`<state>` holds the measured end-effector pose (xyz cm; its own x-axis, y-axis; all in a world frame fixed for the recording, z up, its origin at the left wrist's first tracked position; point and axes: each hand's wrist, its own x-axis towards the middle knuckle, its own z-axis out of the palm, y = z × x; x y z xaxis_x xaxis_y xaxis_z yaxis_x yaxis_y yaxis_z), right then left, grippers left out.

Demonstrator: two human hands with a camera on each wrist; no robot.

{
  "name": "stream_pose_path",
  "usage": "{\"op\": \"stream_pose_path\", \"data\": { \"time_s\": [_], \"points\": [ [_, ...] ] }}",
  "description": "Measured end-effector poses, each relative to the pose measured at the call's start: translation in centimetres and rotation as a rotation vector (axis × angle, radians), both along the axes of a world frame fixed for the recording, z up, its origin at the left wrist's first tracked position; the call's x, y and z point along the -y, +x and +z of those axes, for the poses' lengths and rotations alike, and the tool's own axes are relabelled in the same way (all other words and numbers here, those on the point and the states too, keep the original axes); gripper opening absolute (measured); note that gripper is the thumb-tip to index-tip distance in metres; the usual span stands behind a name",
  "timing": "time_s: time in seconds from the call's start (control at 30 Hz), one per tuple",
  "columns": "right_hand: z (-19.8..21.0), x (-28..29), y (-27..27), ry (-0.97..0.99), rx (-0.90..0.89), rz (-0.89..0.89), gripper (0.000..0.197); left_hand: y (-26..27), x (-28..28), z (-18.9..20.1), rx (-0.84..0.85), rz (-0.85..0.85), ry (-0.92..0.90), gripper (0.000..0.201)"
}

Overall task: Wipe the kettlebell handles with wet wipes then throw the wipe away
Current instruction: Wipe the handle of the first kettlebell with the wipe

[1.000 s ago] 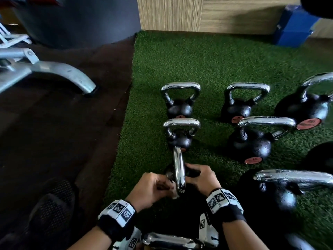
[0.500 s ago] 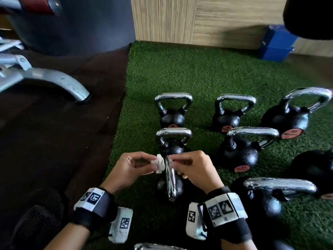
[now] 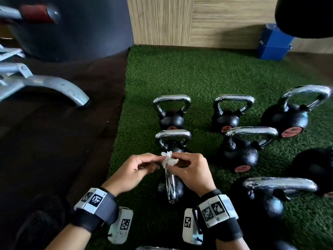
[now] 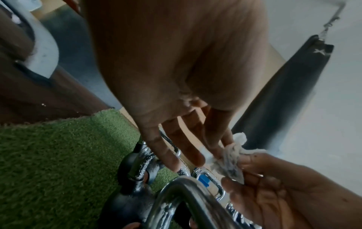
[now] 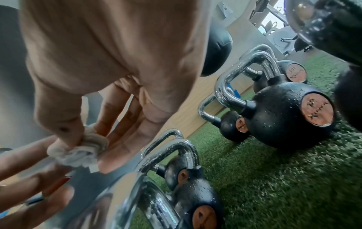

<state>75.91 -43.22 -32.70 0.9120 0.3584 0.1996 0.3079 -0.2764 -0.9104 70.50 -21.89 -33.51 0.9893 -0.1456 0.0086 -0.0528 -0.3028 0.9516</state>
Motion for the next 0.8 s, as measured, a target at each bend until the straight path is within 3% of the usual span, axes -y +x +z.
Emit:
{"op": "stream_pose_path", "data": {
  "time_s": [0.13, 0.23, 0.33, 0.5, 0.57, 0.67, 0.8],
  "points": [
    [-2.2, 1.2, 1.8, -0.119, -0.017, -0.144, 0.021, -0.5, -0.1, -2.8, -0.138, 0.057, 0.28, 0.086],
    [-4.2, 2.0, 3.3, -0.261, -0.059, -0.191, 0.016, -0.7, 1.1, -6.0, -0.26, -0.116, 0.572, 0.136],
    [-5.8, 1.4, 4.2, -0.381, -0.12, -0.149, 0.016, -0.4, 3.8, -9.2, -0.171, -0.235, 0.576, 0.158],
    [-7.2, -0.1, 4.6, -0.423, -0.203, -0.084, 0.01, 0.1, 6.1, -11.7, 0.028, -0.168, 1.019, 0.132],
    [-7.6, -0.3, 4.5, -0.461, -0.27, -0.029, 0.013, -0.1, 6.0, -11.9, 0.104, -0.143, 0.923, 0.121],
    [-8.4, -0.2, 4.2, -0.46, -0.335, -0.024, 0.034, -0.5, 5.6, -11.8, 0.103, -0.061, 0.738, 0.115],
    [-8.4, -0.6, 3.9, -0.302, -0.321, -0.09, 0.004, -0.2, 5.2, -11.7, 0.077, -0.03, 0.705, 0.116]
  ]
}}
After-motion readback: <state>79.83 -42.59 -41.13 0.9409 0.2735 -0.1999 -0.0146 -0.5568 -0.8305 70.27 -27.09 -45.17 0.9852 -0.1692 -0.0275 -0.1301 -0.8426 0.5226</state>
